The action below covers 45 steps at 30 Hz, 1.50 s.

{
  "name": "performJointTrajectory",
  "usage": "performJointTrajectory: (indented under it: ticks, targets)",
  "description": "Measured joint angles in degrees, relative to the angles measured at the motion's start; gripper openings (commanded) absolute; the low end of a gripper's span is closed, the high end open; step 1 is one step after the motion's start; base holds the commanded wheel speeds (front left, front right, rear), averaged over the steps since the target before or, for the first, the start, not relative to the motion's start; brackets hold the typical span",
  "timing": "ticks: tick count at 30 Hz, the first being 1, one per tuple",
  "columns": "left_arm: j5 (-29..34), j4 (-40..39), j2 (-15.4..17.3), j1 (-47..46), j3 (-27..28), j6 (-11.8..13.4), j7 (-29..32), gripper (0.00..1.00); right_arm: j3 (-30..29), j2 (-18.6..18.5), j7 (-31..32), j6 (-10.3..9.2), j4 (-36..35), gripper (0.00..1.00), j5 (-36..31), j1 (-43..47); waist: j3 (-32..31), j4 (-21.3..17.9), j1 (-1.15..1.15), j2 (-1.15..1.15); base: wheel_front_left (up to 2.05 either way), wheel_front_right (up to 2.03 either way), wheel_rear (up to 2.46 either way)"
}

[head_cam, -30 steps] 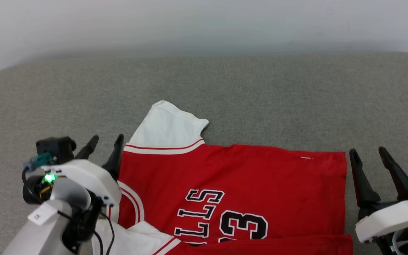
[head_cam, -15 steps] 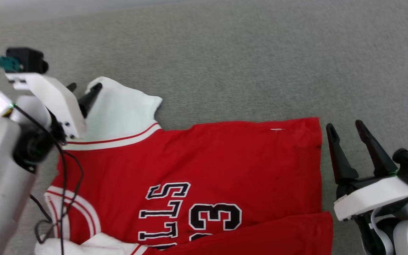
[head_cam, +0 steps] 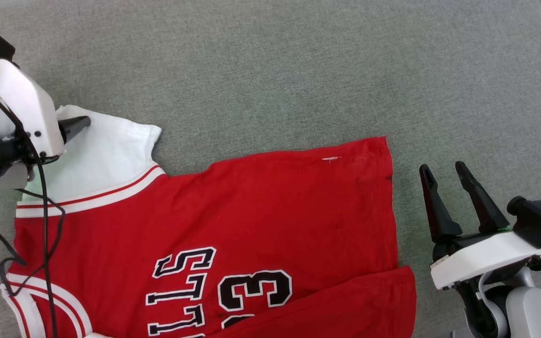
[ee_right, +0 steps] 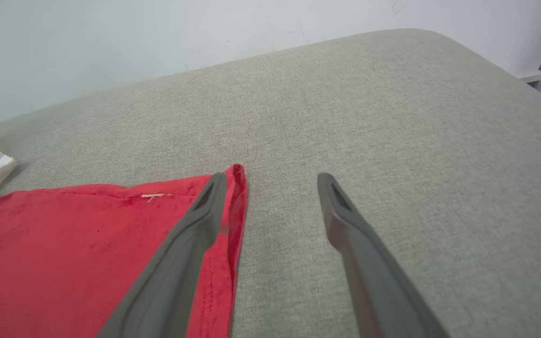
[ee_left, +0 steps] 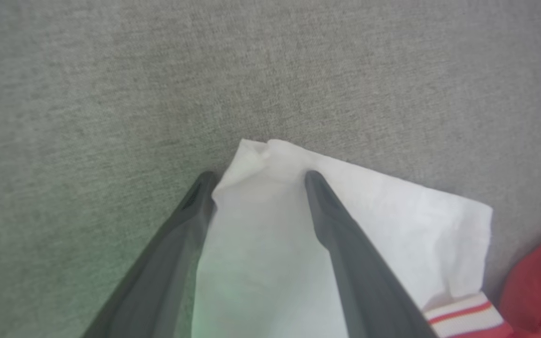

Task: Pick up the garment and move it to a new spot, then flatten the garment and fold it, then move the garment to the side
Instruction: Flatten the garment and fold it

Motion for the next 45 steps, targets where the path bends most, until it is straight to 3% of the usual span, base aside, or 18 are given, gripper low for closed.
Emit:
performJointTrajectory:
  ticks: [1, 3, 13, 25, 40, 41, 42, 43, 45]
  targets:
    - [-0.3, 0.0, 0.1, -0.3, -0.2, 0.2, 1.1, 0.95, -0.1, 0.0, -0.2, 0.0, 0.2, 1.0, 0.2, 0.0, 0.2, -0.1, 0.0, 0.0, 0.0, 0.0, 0.0]
    - [-0.3, -0.4, 0.2, -0.4, -0.3, 0.4, 1.7, 0.0, -0.3, 0.0, -0.2, 0.0, 0.5, 1.0, 0.8, -0.2, 0.5, -0.3, 0.0, 0.0, 0.0, 0.0, 0.0]
    - [0.8, -0.2, -1.4, -0.3, -1.0, -0.5, -2.2, 0.0, -2.1, -0.7, 3.8, 0.0, 2.3, 1.0, 4.8, -2.3, -0.7, 0.9, 0.0, 0.0, 0.0, 0.0, 0.0]
    - [3.4, -4.6, -5.4, -1.2, -2.8, -3.1, -9.4, 0.0, 0.9, -12.4, 27.3, 0.0, 8.4, 1.0, 12.6, -9.6, -4.6, 7.6, 0.0, 0.0, 0.0, 0.0, 0.0]
    - [4.3, -9.9, -7.1, -1.3, -3.8, -4.1, -13.0, 0.0, 8.2, -18.6, 45.9, 0.0, 18.9, 1.0, 15.5, -19.3, -2.1, 15.0, 0.0, 0.0, 0.0, 0.0, 0.0]
    - [4.3, -9.9, -7.1, -1.1, -3.8, -4.2, -13.1, 0.0, 8.4, -18.6, 47.0, 0.0, 19.0, 0.44, 15.6, -19.7, -2.0, 15.2, 0.0, 0.0, 0.0, 0.0, 0.0]
    - [4.2, -9.8, -7.2, -0.9, -3.8, -4.3, -13.5, 0.0, 8.5, -18.6, 47.5, -0.01, 19.2, 0.12, 15.8, -19.9, -2.0, 15.4, 0.0, 0.0, 0.0, 0.0, 0.0]
    - [4.2, -9.8, -7.3, -0.6, -3.7, -4.5, -13.7, 0.0, 8.6, -18.7, 47.6, -0.02, 19.4, 0.0, 15.8, -20.0, -2.0, 15.6, 0.0, 0.0, 0.0, 0.0, 0.0]
    - [3.9, -9.5, -7.6, -0.3, -3.7, -4.6, -14.7, 0.0, 8.8, -18.9, 47.7, -0.01, 19.4, 0.0, 16.3, -20.2, -2.3, 15.8, 0.0, 0.0, 0.0, 0.0, 0.0]
